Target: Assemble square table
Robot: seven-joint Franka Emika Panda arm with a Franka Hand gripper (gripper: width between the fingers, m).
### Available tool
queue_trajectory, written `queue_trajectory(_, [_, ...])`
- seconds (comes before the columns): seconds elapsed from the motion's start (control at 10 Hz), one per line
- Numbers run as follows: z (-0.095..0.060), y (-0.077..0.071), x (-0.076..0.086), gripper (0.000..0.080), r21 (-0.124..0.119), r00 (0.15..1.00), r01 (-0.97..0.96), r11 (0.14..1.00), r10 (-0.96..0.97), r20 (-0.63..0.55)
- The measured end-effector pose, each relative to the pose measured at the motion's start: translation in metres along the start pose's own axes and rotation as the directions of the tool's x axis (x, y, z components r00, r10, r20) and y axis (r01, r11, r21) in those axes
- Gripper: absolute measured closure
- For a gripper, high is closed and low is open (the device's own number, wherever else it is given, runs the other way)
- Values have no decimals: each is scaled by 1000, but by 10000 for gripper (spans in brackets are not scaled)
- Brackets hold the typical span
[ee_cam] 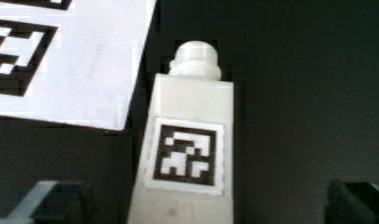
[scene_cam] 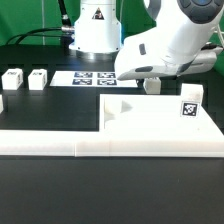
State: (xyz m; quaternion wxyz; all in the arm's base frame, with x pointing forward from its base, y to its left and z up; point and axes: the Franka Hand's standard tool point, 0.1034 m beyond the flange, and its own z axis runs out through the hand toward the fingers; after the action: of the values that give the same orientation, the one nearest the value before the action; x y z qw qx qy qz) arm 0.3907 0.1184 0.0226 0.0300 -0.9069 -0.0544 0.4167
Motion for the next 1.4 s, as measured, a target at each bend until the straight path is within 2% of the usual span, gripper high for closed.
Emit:
queue_trajectory(0.2, [1,0,-1,150,-1,1000,-24,1000,24,11])
queue_trajectory(0.3, [9,1,-3,150,-14,994,-96,995,97,58])
queue_trajectory(0.6, [23,2,1,150,-30,977,-179,983,181,116])
queue_trajectory(0.9, [25,3,2,150,-29,976,-181,983,183,115])
queue_trajectory(1.1, [25,4,2,423,-28,976,-182,983,184,115])
queue_trajectory(1.2, [25,4,1,512,-28,976,-182,983,184,117])
queue_trajectory(1.4, [24,4,1,511,-28,976,-182,983,184,117])
